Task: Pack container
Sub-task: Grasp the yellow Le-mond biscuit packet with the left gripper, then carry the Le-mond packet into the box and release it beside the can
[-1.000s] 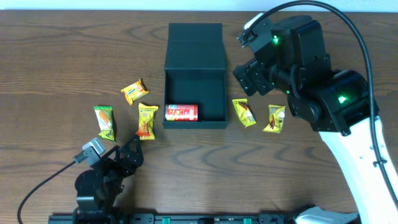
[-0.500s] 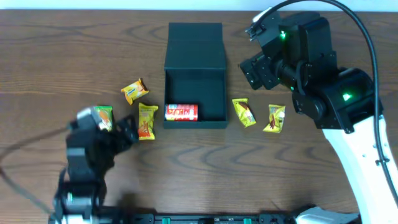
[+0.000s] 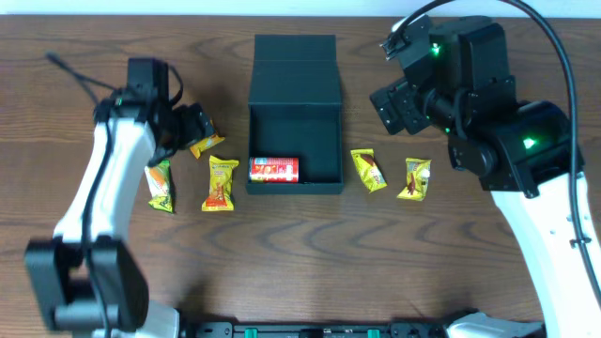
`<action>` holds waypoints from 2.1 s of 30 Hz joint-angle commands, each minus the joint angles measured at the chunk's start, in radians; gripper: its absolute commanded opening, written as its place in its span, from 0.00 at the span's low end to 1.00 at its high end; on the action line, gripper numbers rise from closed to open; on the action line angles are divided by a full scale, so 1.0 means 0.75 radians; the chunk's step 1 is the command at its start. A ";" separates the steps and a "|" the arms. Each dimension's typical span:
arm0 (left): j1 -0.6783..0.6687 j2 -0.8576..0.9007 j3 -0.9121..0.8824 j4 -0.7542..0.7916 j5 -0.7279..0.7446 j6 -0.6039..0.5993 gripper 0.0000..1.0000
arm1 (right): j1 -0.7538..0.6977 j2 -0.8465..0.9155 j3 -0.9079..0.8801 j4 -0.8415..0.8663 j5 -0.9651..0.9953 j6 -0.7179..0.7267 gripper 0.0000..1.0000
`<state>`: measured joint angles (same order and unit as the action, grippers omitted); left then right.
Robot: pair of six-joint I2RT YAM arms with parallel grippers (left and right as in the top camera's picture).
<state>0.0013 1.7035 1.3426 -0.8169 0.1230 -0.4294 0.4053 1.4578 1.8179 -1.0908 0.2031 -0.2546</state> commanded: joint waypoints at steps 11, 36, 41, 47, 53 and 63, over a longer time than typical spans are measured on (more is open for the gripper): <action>-0.017 0.394 0.155 0.104 0.072 -0.174 0.96 | -0.028 0.004 -0.064 0.029 0.012 -0.011 0.99; -0.017 0.556 0.160 0.249 0.036 -0.195 0.88 | -0.028 0.012 -0.071 0.033 0.008 -0.011 0.99; -0.017 0.556 0.160 0.244 0.037 -0.191 0.61 | -0.028 0.012 -0.071 0.033 0.008 -0.011 0.99; -0.017 0.556 0.160 0.200 0.036 -0.164 0.51 | -0.028 0.012 -0.071 0.033 0.008 -0.011 0.99; -0.017 0.555 0.210 0.156 0.036 -0.083 0.50 | -0.028 0.012 -0.071 0.034 -0.003 -0.011 0.99; -0.057 0.553 0.683 -0.173 0.036 0.099 0.43 | -0.064 0.011 -0.071 0.060 0.119 -0.009 0.99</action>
<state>-0.0185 2.1208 1.7729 -0.9112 0.1535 -0.4156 0.3836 1.4651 1.7721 -1.0492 0.2195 -0.2546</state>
